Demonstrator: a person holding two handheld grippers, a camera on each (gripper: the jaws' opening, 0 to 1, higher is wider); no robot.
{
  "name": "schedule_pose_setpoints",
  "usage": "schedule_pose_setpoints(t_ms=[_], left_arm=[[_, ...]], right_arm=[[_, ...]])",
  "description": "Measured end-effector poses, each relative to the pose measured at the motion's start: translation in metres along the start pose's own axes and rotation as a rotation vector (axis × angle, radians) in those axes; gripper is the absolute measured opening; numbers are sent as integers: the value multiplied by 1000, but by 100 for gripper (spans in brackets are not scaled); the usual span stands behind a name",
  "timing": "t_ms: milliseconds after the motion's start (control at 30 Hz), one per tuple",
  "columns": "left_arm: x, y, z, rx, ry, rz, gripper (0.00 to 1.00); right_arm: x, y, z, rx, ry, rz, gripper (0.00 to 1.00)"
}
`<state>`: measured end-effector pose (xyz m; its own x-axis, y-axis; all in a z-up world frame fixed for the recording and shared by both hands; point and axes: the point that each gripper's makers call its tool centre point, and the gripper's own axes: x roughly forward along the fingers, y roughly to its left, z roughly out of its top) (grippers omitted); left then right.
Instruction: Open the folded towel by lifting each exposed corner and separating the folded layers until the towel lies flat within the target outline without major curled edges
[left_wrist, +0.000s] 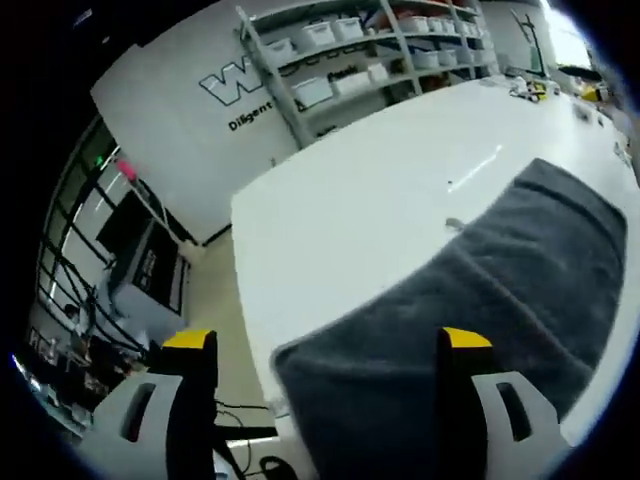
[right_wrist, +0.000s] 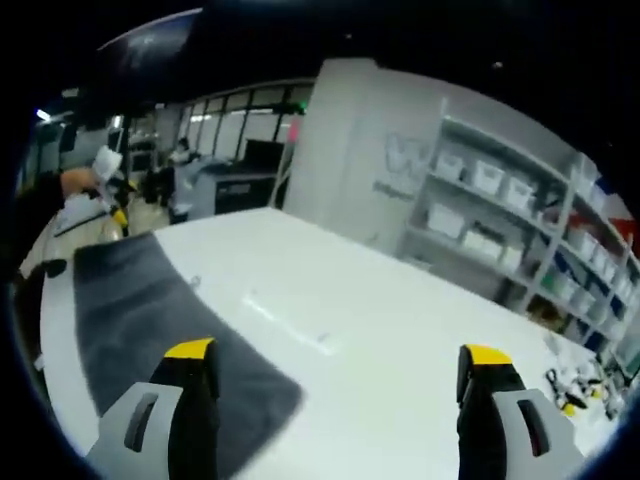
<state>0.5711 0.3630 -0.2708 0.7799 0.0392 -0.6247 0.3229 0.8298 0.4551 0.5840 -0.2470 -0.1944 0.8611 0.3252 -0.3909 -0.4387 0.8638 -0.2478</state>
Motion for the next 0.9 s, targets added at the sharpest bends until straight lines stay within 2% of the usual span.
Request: schedule_pose_setpoints(t_ms=[33,133,200,267,400,467,500,533,567,633,733,833,900], left_arm=[[3,6,-4,34,28,27,87],[15,13,-20,89,111,53,85],[20,16,-26,78,137,68,77],[27,15,-29,74,147,60,78],[39,8,-39,17,174,31,79],[44,8,-46,-16,197,28,75],[48,7,-48,-72,191,20,72],[61,20,-45,-101,193,12,70],[71,24,-47,-133,199,2,68],[83,30,-53,-142,227,-9,69],[109,53,-54,-151,263,-11,69],[127,69,-60,-152,300,-4,68],[133,71,-65,-190,313,-4,65]], right_arm=[[3,-1,-2,-3,7,-3,100],[13,-6,-5,-3,14,-16,100],[21,-6,-11,6,26,-10,100],[28,-3,-18,5,41,-5,100],[43,-2,-36,11,72,7,100],[49,-2,-43,15,82,12,100],[52,-1,-46,17,87,13,100],[55,-1,-48,21,91,15,100],[57,-1,-50,23,93,17,100],[63,1,-53,32,95,23,100],[70,6,-60,35,106,33,100],[77,12,-68,29,119,48,100],[83,15,-75,23,127,59,100]])
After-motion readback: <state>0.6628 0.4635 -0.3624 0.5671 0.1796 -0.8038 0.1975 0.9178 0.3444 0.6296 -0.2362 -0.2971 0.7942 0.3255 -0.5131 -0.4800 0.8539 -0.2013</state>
